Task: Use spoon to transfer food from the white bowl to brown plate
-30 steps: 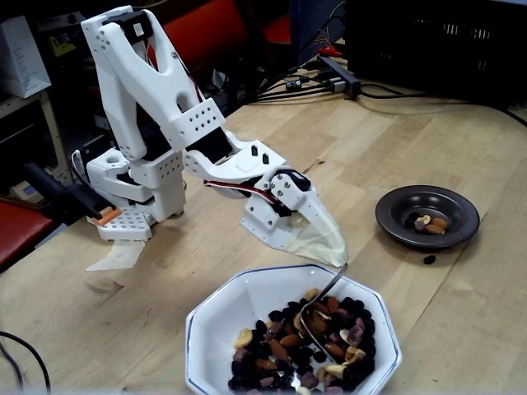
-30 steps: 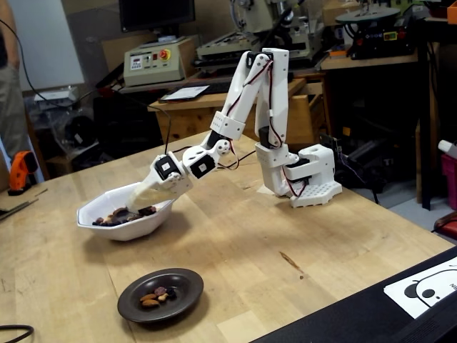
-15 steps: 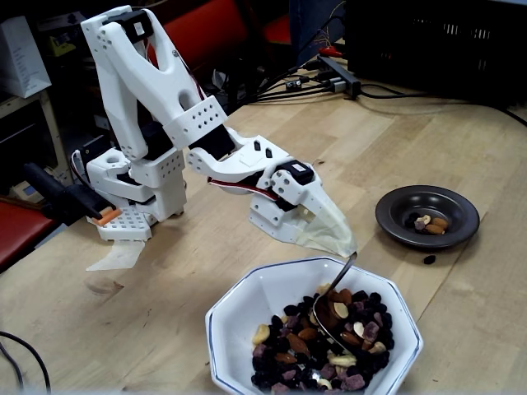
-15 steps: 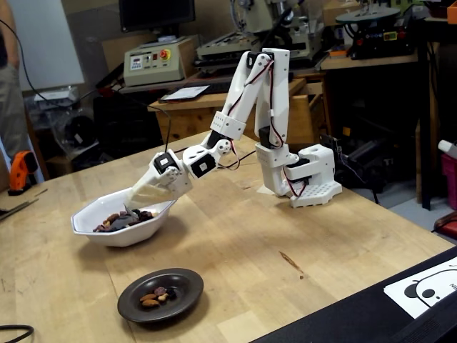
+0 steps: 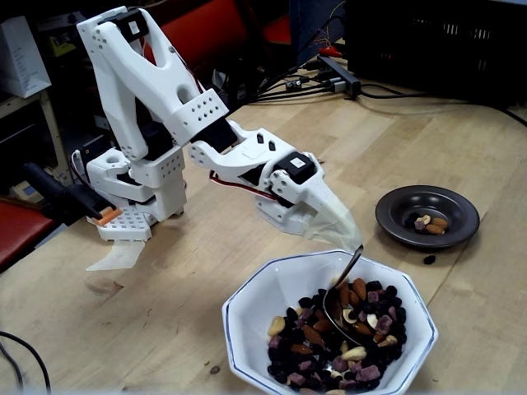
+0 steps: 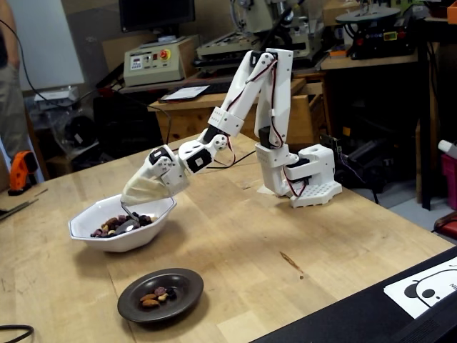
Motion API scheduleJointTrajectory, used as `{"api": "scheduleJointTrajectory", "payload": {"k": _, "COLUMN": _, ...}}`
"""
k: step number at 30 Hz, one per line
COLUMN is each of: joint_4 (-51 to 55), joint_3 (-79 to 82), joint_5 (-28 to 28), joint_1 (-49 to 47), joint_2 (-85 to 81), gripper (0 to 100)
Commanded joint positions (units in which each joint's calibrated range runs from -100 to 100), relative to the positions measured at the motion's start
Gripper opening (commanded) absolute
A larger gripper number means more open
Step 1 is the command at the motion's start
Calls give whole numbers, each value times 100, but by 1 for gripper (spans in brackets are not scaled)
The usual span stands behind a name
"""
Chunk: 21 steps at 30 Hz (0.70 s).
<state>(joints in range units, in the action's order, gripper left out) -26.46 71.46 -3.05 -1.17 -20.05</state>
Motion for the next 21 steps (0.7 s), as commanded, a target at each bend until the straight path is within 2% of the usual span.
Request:
{"api": "scheduleJointTrajectory", "payload": {"k": 1, "joint_4": -50, "joint_3": -217, "joint_5": 132, "joint_1": -120, "joint_2": -207, "gripper": 4}}
{"api": "scheduleJointTrajectory", "payload": {"k": 11, "joint_4": -50, "joint_3": -235, "joint_5": 430, "joint_1": -91, "joint_2": -216, "gripper": 4}}
{"api": "scheduleJointTrajectory", "payload": {"k": 18, "joint_4": -90, "joint_3": -474, "joint_5": 440, "joint_1": 480, "joint_2": -224, "gripper": 4}}
{"api": "scheduleJointTrajectory", "payload": {"k": 21, "joint_4": -477, "joint_3": -775, "joint_5": 440, "joint_1": 680, "joint_2": -216, "gripper": 4}}
